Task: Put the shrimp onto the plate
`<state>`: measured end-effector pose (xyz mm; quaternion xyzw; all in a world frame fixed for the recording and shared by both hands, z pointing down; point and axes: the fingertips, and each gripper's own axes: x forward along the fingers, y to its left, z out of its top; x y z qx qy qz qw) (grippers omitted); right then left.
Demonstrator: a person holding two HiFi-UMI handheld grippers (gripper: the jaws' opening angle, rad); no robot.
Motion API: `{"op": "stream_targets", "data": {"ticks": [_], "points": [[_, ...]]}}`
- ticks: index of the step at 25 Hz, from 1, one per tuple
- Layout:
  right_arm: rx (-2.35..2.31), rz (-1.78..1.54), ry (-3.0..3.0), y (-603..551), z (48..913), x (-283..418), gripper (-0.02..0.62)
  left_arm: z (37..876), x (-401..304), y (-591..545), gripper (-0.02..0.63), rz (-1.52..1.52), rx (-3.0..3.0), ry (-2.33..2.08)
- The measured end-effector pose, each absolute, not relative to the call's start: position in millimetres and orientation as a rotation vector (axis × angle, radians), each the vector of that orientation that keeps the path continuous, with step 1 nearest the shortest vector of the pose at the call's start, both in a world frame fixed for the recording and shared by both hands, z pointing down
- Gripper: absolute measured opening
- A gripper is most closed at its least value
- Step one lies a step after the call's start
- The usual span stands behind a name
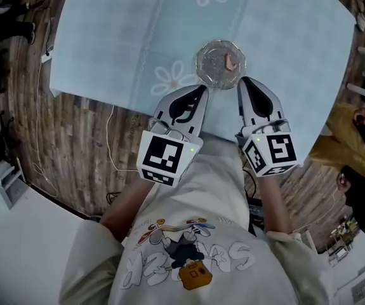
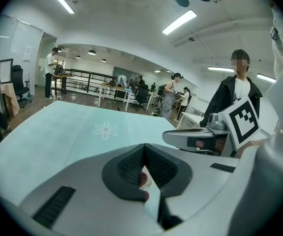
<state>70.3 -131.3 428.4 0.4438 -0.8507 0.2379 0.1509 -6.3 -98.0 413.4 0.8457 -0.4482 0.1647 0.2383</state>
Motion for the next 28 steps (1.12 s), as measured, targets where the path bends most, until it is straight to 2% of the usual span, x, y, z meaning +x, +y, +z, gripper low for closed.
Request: {"op": "stream_targets", "data": {"ticks": [11, 28], "points": [[1.412, 0.630, -2.426, -99, 369, 59, 0.025, 351, -38, -77, 0.008, 0.381, 2.436, -1.144], [1.681, 0.609, -2.397, -43, 320, 48, 0.025, 306, -68, -43, 0.008, 0.325, 2.645, -0.993]]}}
